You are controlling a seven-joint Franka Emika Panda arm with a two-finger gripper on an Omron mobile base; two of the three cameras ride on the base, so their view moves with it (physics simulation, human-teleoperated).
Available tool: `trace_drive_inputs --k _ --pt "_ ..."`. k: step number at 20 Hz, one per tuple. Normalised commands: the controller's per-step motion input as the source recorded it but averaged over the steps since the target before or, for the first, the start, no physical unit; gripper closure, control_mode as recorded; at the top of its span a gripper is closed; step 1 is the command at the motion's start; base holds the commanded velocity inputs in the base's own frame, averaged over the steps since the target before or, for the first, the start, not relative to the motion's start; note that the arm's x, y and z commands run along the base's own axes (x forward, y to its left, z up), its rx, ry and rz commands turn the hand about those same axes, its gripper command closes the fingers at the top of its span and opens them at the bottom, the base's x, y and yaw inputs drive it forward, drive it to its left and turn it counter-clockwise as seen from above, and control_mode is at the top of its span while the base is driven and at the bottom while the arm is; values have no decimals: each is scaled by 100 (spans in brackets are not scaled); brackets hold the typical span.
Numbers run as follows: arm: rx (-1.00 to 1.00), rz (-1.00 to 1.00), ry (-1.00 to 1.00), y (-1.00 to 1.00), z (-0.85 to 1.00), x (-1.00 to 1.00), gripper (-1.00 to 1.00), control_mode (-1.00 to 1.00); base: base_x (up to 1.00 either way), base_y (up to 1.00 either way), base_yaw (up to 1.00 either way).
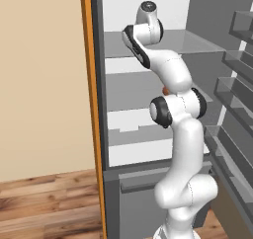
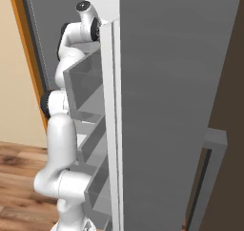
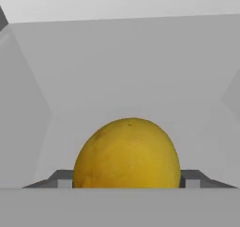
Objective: Grab the lemon and onion from the fridge, place them in the blender, close the lid, and turn on the blender to create a marinade.
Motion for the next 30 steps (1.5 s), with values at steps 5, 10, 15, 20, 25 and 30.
trace_drive_inputs --k 5,10,15,20,25,30 --pt "0 1 -9 -3 -15 2 100 -100 0 0 0" --pt "0 0 -13 -7 -8 -2 100 -100 0 0 0" --pt "0 0 -21 -13 -2 -28 100 -100 0 0 0" --pt "0 0 -34 -17 4 -74 100 -100 0 0 0" --pt "0 0 -42 -17 10 -100 100 -100 0 0 0" --pt "0 0 -41 -15 33 -100 100 -100 0 0 0"
